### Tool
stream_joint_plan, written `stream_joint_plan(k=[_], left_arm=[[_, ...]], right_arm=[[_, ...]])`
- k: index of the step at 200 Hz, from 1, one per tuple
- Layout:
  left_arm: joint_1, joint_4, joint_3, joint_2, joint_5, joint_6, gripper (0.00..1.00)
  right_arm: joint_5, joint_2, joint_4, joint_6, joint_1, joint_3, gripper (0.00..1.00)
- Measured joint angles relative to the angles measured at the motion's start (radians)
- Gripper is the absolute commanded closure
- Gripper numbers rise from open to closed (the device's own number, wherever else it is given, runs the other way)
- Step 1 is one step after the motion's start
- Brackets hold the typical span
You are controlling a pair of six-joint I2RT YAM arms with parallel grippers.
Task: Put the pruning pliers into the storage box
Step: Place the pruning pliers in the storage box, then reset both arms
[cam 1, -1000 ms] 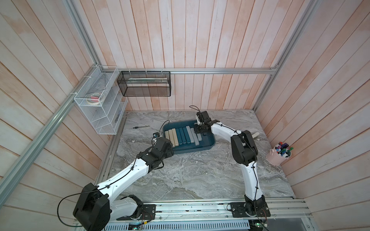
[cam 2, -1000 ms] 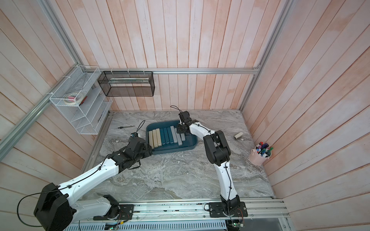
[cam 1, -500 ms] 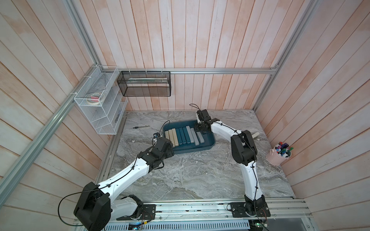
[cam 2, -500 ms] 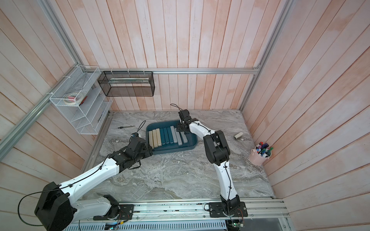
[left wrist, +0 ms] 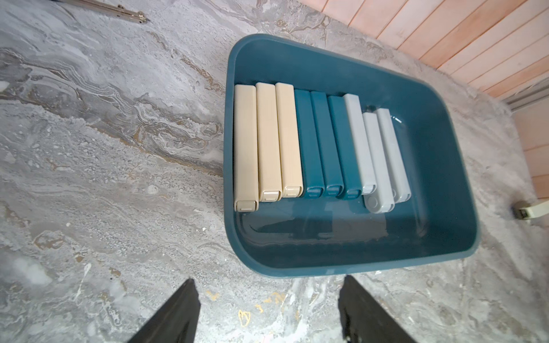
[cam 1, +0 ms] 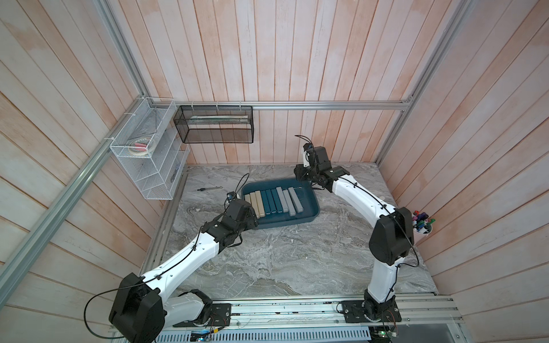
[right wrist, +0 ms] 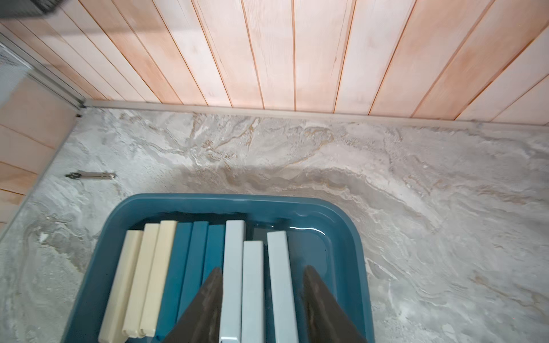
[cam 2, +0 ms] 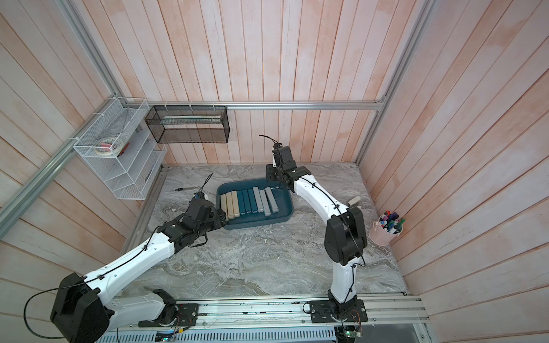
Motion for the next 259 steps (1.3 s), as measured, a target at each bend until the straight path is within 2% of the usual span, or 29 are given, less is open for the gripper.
stream_joint_plan(k=[4, 7, 10, 21, 41, 45, 49, 73, 98, 123, 140, 162, 180, 221, 259], left_arm=[[0.006, 0.000, 0.003, -0.002, 0.005, 0.002, 0.18], [0.014, 0.002, 0.008, -0.004, 0.008, 0.009, 0.05], [0.020, 0.003, 0.011, -0.006, 0.013, 0.009, 0.01], [0.045, 0.010, 0.027, -0.012, 0.029, 0.027, 0.00], [0.078, 0.032, 0.055, -0.018, 0.045, 0.055, 0.00], [0.081, 0.035, 0.059, -0.018, 0.047, 0.060, 0.00], [0.085, 0.039, 0.064, -0.018, 0.048, 0.066, 0.00], [0.101, 0.079, 0.077, -0.018, 0.051, 0.102, 0.00], [0.132, 0.171, 0.054, -0.018, 0.061, 0.144, 0.00], [0.169, 0.338, -0.066, -0.022, 0.109, 0.204, 0.00], [0.192, 0.435, -0.172, -0.033, 0.135, 0.261, 0.00], [0.251, 0.526, -0.277, -0.054, 0.156, 0.350, 0.00], [0.329, 0.592, -0.304, -0.045, 0.161, 0.445, 0.00], [0.477, 0.790, -0.344, 0.029, 0.203, 0.571, 0.00], [0.530, 0.944, -0.412, 0.109, 0.244, 0.658, 0.00]], right_arm=[[0.003, -0.019, 0.009, -0.005, 0.001, -0.020, 0.46], [0.007, -0.041, 0.020, -0.003, 0.002, -0.043, 0.44], [0.008, -0.056, 0.029, -0.009, 0.003, -0.062, 0.43], [0.021, -0.116, 0.055, -0.011, 0.005, -0.137, 0.40], [0.056, -0.203, 0.080, -0.015, 0.009, -0.262, 0.28], [0.061, -0.217, 0.085, -0.014, 0.008, -0.285, 0.08], [0.069, -0.237, 0.096, -0.017, 0.008, -0.314, 0.02], [0.120, -0.382, 0.183, -0.021, 0.006, -0.505, 0.02], [0.159, -0.598, 0.404, -0.072, 0.005, -0.776, 0.02], [0.184, -0.780, 0.612, -0.111, -0.014, -1.014, 0.02], [0.165, -0.835, 0.658, -0.097, -0.104, -1.079, 0.02], [0.146, -0.848, 0.743, -0.068, -0.277, -1.130, 0.02], [0.154, -0.850, 0.824, -0.066, -0.365, -1.205, 0.02], [0.206, -0.747, 1.026, -0.097, -0.437, -1.380, 0.02], [0.214, -0.547, 1.236, -0.115, -0.488, -1.458, 0.02]])
